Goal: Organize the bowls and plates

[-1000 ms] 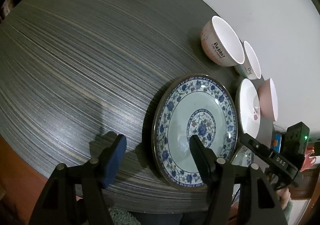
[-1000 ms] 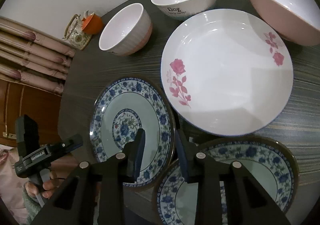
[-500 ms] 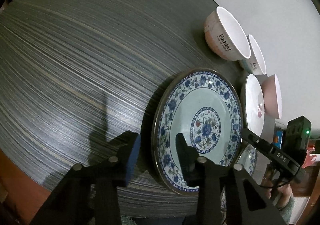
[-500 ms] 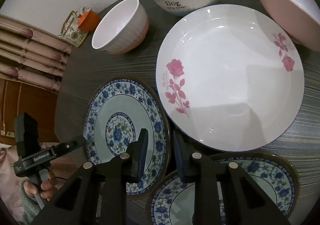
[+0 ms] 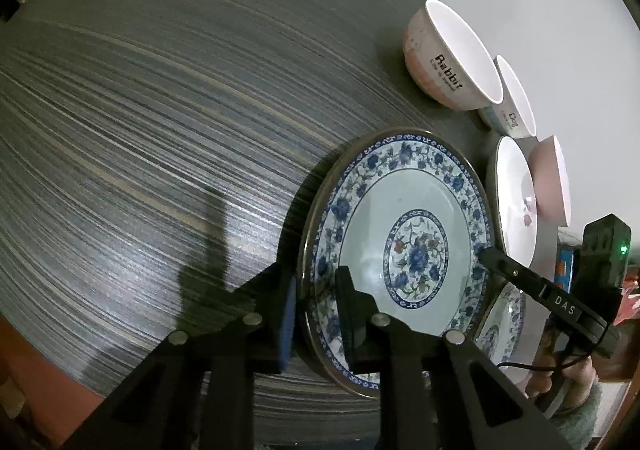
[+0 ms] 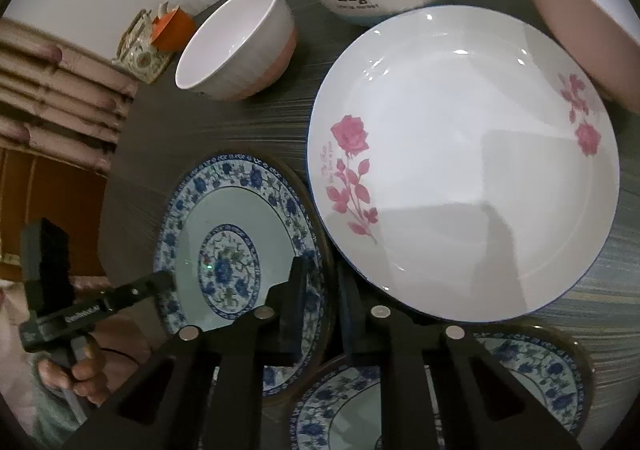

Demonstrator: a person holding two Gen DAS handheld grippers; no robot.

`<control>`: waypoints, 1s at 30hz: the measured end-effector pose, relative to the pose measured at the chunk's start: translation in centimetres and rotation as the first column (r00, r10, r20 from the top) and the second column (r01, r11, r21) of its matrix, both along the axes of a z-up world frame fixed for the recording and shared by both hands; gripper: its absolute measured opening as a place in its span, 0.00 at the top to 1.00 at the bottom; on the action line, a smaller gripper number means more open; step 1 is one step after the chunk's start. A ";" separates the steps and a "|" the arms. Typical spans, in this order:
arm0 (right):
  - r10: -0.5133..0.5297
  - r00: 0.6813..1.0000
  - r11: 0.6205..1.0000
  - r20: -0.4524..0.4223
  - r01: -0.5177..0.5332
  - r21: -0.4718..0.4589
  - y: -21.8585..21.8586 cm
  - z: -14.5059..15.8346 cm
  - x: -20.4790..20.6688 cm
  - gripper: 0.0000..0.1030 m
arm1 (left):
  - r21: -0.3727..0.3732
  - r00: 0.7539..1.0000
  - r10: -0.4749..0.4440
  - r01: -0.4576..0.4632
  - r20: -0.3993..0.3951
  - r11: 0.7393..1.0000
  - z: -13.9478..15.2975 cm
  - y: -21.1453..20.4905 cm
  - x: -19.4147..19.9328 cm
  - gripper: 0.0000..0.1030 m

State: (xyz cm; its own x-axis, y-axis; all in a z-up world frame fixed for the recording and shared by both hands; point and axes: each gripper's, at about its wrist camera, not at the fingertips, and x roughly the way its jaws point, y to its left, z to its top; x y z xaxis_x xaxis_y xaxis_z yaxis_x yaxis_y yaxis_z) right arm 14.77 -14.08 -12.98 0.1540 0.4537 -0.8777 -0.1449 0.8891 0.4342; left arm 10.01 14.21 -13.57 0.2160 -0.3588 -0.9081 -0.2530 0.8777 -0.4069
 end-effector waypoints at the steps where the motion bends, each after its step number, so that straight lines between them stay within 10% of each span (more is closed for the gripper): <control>1: 0.004 1.000 1.000 0.006 -0.004 -0.009 0.1 0.1 -0.1 0.87 | 0.005 1.000 0.003 -0.003 0.002 1.000 0.0 0.1 0.0 0.82; 30: 0.042 0.999 0.999 0.035 -0.043 0.031 6.6 1.5 -3.1 0.89 | 0.101 0.989 0.129 -0.135 0.069 0.986 2.4 7.9 -0.8 0.82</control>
State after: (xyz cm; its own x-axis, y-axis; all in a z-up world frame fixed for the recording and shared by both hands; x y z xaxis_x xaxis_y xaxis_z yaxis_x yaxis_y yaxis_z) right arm 11.68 -7.47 -11.45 0.1635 0.4884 -0.8572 -0.1975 0.8675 0.4566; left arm 9.26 22.09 -11.20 0.3120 -0.2269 -0.9226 -0.3468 0.8769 -0.3329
